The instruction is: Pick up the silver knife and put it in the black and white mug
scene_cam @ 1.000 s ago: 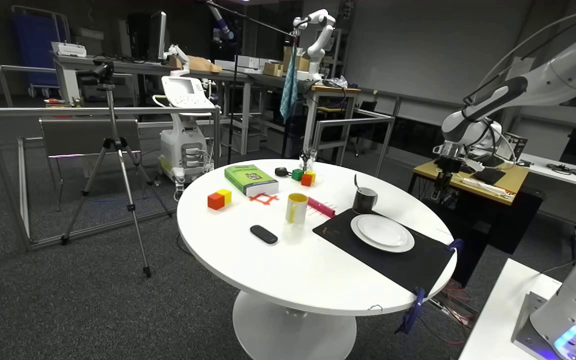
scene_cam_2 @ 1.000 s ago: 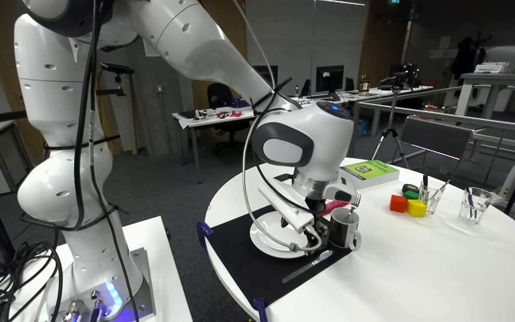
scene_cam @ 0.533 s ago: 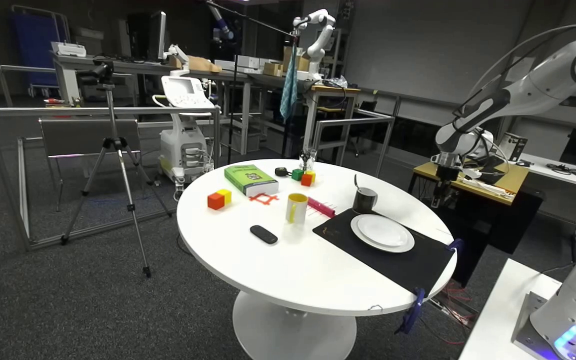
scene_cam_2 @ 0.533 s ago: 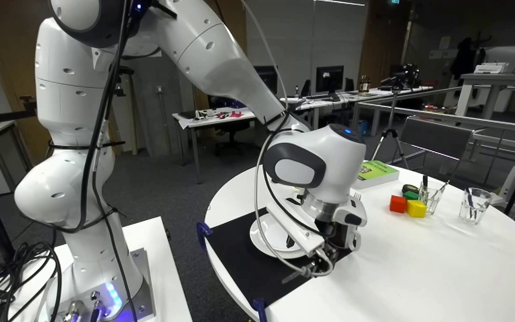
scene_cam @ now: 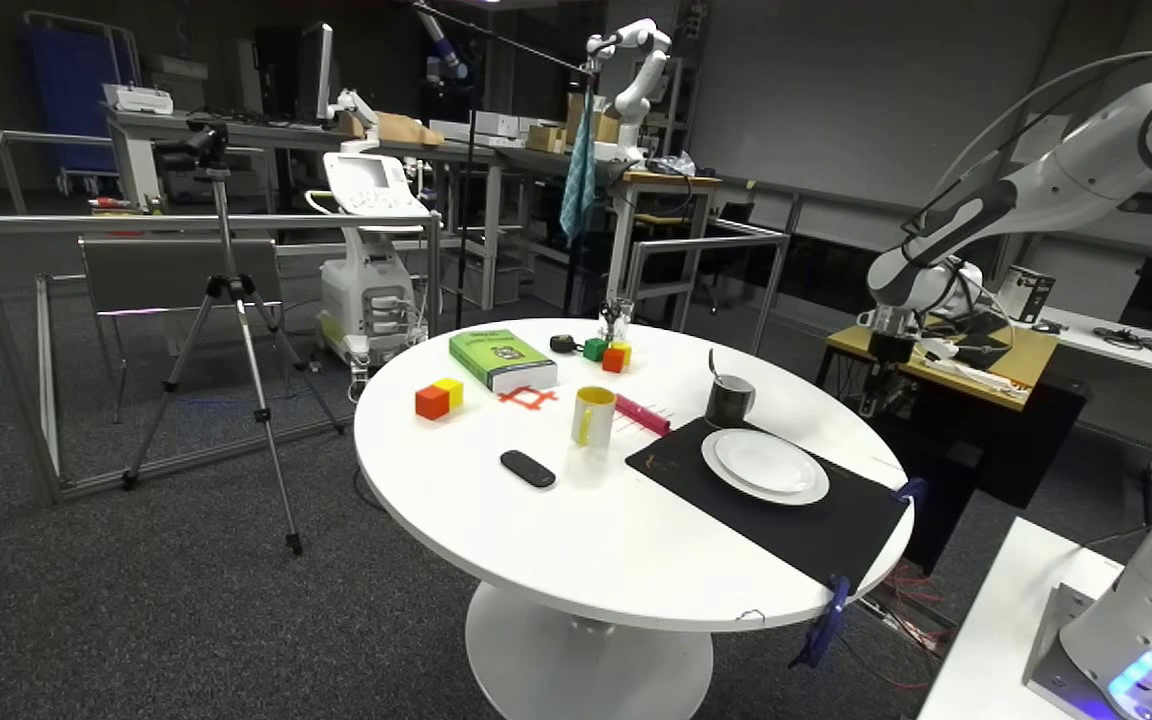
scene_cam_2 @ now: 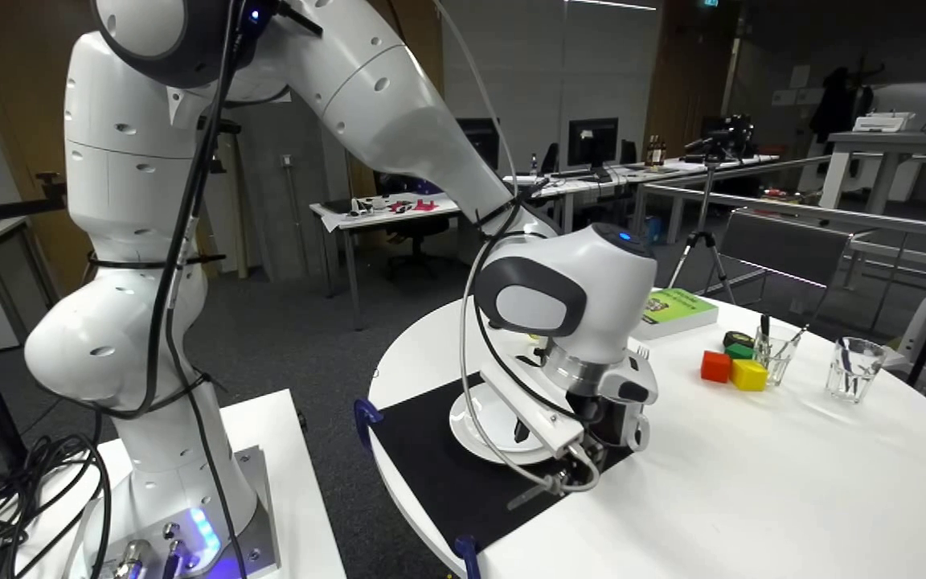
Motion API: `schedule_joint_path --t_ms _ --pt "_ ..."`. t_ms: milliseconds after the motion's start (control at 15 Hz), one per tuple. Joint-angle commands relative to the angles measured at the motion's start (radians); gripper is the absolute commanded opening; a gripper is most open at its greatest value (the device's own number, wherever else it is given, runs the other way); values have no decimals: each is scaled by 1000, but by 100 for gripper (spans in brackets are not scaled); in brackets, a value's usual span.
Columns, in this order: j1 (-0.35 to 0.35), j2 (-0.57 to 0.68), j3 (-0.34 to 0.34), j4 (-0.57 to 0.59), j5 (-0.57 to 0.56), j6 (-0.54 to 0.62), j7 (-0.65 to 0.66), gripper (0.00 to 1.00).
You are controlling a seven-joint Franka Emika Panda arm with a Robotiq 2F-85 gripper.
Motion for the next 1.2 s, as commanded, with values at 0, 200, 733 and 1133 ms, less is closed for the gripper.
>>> schedule_joint_path --t_ms 0,200,733,1133 --pt "-37 23 38 7 -7 17 -22 100" --pt "-46 55 49 16 -15 35 -24 100" --pt "-81 134 89 47 0 142 -25 100" --pt "-92 179 123 69 -13 195 -6 100"
